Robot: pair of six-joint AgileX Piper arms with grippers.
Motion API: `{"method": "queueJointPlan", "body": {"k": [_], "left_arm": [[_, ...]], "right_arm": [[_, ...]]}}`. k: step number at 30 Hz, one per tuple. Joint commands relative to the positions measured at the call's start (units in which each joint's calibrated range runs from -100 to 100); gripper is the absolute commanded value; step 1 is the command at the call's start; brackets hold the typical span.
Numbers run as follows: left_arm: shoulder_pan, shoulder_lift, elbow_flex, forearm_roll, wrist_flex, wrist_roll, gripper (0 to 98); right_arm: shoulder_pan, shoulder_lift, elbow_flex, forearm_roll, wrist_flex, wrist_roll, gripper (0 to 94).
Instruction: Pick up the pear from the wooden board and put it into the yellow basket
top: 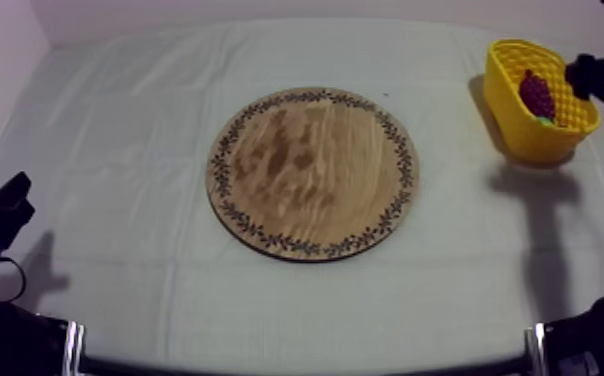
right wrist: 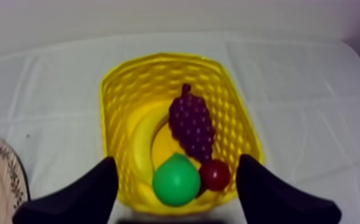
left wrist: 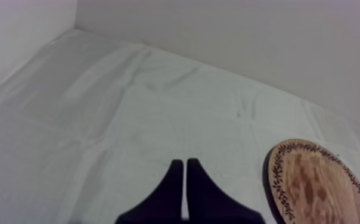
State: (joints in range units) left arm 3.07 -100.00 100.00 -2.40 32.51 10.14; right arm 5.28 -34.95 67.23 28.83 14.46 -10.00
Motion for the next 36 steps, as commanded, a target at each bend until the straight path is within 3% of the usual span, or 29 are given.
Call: {"method": "queueJointPlan", "body": {"k": [1,6,10,16,20,24,27,36], "left_arm": [[0.01,0.00,0.00,-0.02,-0.01,-0.01,0.1],[0.01,0.00,0.00,-0.02,-0.01,-0.01,0.1],[0.01,0.00,0.00,-0.02,-0.01,-0.01,0.1],[0.01,0.00,0.00,-0.02,-0.01,-0.01,0.1],[0.01,0.00,0.00,-0.02,-0.01,-0.01,0.1],[0.01,0.00,0.00,-0.02,-0.01,-0.01,0.1],[0.01,0.00,0.00,-0.02,-0.01,-0.01,0.1],[0.01,0.00,0.00,-0.02,-0.01,-0.01,0.1]], "right_arm": [[-0.37,-11.19,9.04,0.51,0.19,-0.16,55.1],[-1.32,-22.78,17.89,-0.51,0.64,0.38,52.1],[-2.32,-31.33,23.51,-3.48,1.33,2.40,49.0],[-3.22,-42.82,29.46,-14.01,4.00,10.25,39.7],[-3.28,-48.24,31.39,-21.76,6.33,16.38,27.3],[-2.84,-52.57,32.19,-26.97,9.41,20.09,9.0],[-2.67,-55.12,32.35,-29.70,13.02,22.48,3.3],[-2.65,-60.02,32.31,-30.53,21.46,21.39,0.5]]}}
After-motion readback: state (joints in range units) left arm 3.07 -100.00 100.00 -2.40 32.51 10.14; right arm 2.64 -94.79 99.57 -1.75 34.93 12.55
